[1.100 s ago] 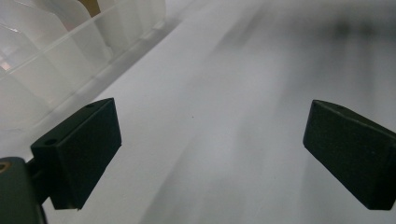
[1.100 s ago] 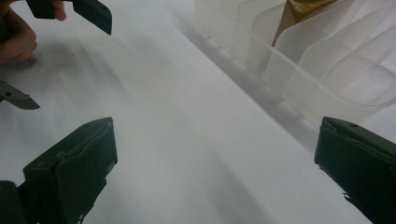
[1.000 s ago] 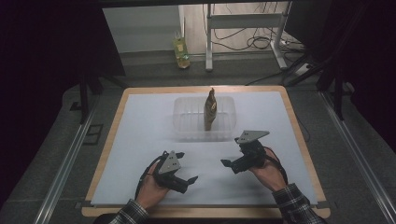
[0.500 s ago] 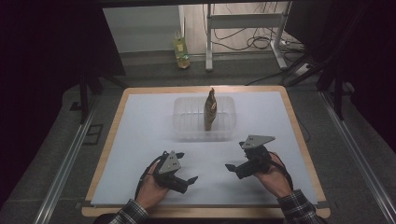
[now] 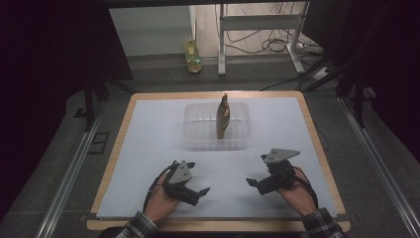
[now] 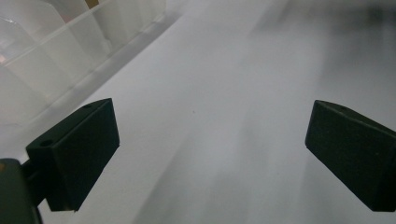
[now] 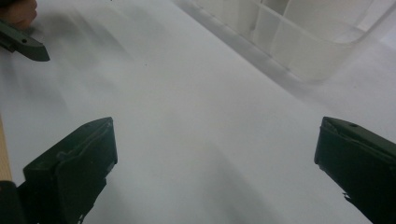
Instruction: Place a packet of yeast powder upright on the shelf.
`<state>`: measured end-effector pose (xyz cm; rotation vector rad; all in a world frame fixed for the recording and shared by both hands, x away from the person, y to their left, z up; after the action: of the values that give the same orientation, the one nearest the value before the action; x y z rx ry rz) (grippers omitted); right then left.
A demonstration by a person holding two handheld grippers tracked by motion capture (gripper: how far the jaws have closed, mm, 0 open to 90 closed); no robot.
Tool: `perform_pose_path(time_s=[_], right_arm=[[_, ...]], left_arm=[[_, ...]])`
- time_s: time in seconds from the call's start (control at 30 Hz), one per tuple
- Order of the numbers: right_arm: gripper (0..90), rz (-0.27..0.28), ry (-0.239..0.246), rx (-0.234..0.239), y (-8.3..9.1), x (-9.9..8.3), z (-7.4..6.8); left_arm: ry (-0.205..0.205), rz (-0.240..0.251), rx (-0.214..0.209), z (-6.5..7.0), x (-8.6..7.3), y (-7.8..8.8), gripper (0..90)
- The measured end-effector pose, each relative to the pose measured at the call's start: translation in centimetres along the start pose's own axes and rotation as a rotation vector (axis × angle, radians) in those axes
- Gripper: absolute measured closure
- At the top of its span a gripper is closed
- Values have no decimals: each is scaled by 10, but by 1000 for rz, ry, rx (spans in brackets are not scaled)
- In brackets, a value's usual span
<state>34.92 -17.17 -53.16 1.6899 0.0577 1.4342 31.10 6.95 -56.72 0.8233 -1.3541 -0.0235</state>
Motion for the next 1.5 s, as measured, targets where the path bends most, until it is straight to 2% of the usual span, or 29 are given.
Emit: perform_pose_path(time_s=[0.53,0.9,1.3,1.5], right_arm=[[0,-25,-15,-53,11,-22,7],[0,-73,-43,-77,16,-41,15],[0,-138,-88,-92,19,-66,26],[0,-159,-87,-88,18,-70,26]], left_arm=[[4,-12,-4,0,-2,-2,20],[0,-23,-7,0,-3,-3,20],[-11,-56,-7,2,-6,-7,20],[-14,-61,-4,2,-6,-7,19]])
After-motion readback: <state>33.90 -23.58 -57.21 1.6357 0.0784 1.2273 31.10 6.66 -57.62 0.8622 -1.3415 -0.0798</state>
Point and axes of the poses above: each handheld gripper's, and its own axes: y roughly backward along the jaws, x roughly out of its top, z roughly to its right, the point moved 7 cm from there along -y, roughly forward along the jaws, and after that the axes turned 4 degrees about -x, right-handed, at the moved point
